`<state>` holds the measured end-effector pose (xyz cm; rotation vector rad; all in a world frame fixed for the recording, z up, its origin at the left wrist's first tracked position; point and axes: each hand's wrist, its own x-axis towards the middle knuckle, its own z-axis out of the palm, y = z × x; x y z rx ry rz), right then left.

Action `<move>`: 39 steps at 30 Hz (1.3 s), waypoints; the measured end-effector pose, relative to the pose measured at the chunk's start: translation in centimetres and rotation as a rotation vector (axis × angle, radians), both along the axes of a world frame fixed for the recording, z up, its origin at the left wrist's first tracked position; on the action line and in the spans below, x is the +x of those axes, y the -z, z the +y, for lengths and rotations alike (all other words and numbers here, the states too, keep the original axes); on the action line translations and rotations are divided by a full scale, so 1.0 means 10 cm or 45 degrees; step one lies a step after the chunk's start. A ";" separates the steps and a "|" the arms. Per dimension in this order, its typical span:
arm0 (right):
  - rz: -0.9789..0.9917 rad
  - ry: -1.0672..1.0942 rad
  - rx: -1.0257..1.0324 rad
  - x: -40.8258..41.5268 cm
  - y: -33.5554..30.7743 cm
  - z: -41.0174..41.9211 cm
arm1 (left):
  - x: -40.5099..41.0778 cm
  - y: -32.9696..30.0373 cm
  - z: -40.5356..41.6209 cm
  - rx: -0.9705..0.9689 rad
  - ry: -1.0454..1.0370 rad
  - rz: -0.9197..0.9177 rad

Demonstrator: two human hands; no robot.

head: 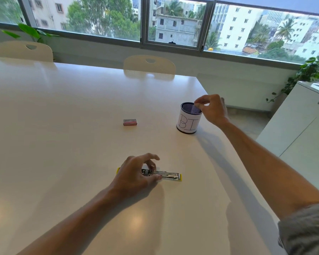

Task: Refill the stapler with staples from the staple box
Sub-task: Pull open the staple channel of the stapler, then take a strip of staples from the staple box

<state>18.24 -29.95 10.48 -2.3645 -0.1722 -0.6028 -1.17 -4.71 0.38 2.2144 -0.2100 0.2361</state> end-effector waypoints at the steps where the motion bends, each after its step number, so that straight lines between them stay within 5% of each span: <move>1: 0.019 0.007 -0.006 0.02 0.00 0.01 | 0.00 0.01 0.00 0.003 -0.005 0.001; 12: -0.070 0.144 0.149 0.10 0.05 0.04 | 0.03 0.03 0.01 0.020 -0.001 -0.014; 18: -0.217 -0.092 0.110 -0.19 0.15 0.36 | -0.01 -0.01 0.00 0.070 -0.020 -0.029; 26: 0.066 -0.527 -0.182 -0.31 0.67 1.11 | 0.00 -0.06 0.02 0.121 0.048 -0.051; 32: 0.332 -0.529 -0.234 -0.07 0.91 1.57 | 0.03 -0.09 0.07 0.104 0.148 -0.155; 39: 0.325 -0.466 -0.533 0.20 1.02 1.82 | 0.05 -0.13 0.09 0.003 0.138 -0.238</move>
